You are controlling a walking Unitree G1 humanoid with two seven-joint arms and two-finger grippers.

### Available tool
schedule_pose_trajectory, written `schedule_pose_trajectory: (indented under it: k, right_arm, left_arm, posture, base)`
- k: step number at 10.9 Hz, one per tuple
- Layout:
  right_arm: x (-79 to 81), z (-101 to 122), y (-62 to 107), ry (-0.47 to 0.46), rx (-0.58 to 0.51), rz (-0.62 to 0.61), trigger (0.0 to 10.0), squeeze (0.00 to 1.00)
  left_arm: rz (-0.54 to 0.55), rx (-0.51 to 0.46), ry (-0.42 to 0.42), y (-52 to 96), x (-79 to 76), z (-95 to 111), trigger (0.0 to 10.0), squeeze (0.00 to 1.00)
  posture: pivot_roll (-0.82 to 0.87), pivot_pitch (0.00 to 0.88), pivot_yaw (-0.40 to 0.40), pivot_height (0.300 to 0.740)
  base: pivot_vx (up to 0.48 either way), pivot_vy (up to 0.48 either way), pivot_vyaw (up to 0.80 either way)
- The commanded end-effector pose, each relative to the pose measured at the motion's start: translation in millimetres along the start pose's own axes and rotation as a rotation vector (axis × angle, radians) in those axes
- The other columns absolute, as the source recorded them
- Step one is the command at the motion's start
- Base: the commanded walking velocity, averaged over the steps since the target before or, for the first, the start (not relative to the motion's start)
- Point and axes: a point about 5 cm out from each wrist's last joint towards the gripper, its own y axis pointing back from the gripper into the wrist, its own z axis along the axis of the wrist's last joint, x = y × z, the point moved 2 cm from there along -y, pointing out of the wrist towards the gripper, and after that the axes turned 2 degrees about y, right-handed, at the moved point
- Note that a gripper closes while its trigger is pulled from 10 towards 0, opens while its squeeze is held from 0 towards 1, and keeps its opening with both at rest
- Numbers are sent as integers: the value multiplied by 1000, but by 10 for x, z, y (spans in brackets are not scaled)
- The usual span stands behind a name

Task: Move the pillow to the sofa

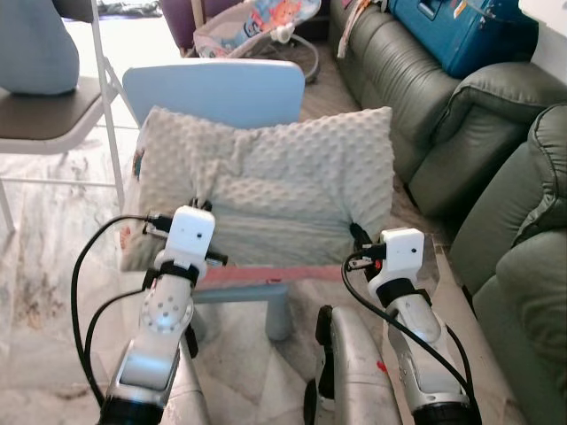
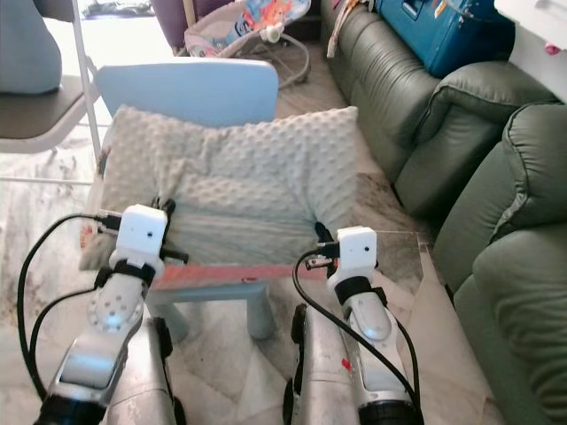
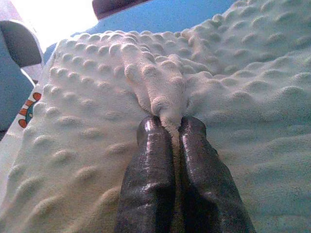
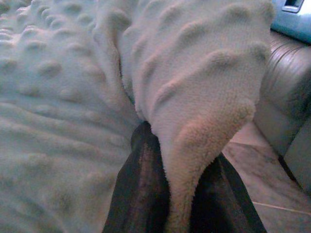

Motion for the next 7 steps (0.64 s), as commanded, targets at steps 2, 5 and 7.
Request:
schedule_pose_trajectory:
  k: [2, 5, 7]
  right_arm:
    - [-105, 5, 24, -11, 6, -57, 10000, 0]
    - [-110, -92, 115, -28, 48, -61, 10000, 0]
    - [-132, -85, 66, -25, 53, -59, 10000, 0]
  left_arm:
    - [37, -10, -11, 5, 109, -16, 10000, 0]
    - [21, 45, 18, 170, -44, -167, 10000, 0]
    - [16, 44, 24, 119, -45, -171, 10000, 0]
  posture:
    - [-32, 0, -34, 580]
    - [-31, 0, -44, 623]
    - [-29, 0, -54, 657]
  base:
    - [0, 0, 0]
    - [0, 0, 0]
    - [0, 0, 0]
